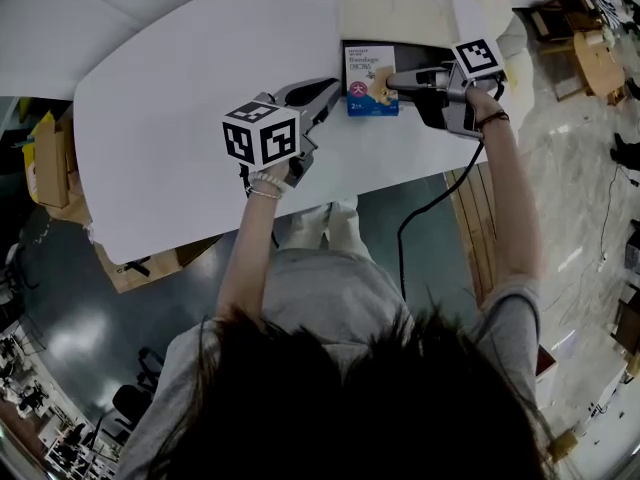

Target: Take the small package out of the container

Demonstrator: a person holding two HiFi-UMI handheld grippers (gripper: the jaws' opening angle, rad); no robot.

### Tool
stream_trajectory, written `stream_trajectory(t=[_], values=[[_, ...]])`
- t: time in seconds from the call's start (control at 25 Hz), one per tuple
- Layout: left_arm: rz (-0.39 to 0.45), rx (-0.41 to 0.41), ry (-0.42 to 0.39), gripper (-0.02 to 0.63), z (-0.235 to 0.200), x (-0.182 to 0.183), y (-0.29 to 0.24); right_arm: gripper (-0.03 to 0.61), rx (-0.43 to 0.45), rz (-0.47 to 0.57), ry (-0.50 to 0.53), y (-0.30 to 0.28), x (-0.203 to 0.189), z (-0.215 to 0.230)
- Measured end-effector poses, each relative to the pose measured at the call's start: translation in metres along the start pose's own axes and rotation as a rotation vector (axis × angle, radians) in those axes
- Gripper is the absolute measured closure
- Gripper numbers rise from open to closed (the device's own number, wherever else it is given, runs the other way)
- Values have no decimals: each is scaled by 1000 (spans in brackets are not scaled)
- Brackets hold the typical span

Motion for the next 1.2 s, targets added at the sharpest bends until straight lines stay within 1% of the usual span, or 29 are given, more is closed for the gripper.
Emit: stream_trajectory(t=[0.28, 0.48, 0.64, 0.8, 0.92, 1.2], values=[[21, 9, -20, 623, 0, 9, 8, 479, 15, 84, 109, 7, -11, -12], [44, 14, -45, 623, 4, 14, 18, 479, 49, 180, 186, 14, -26, -22], [55, 13, -63, 624, 7, 18, 23, 479, 38, 251, 249, 17, -40, -30], [66, 15, -93, 623, 13, 23, 31, 479, 55, 347, 308, 21, -55, -39], [72, 16, -108, 623, 20, 24, 36, 480, 89, 382, 385, 19, -64, -45], [105, 3, -133, 623, 28, 34, 42, 480, 84, 489, 515, 21, -90, -62]])
Point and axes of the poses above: the fingertips, and each gripper's own axes: y backward along the fingers, z to its right, x out of its top, the point moved 9 cm from there along y, backward along the fingers, and after that the axes turned 15 degrees about -y, right-handed, at the moved point
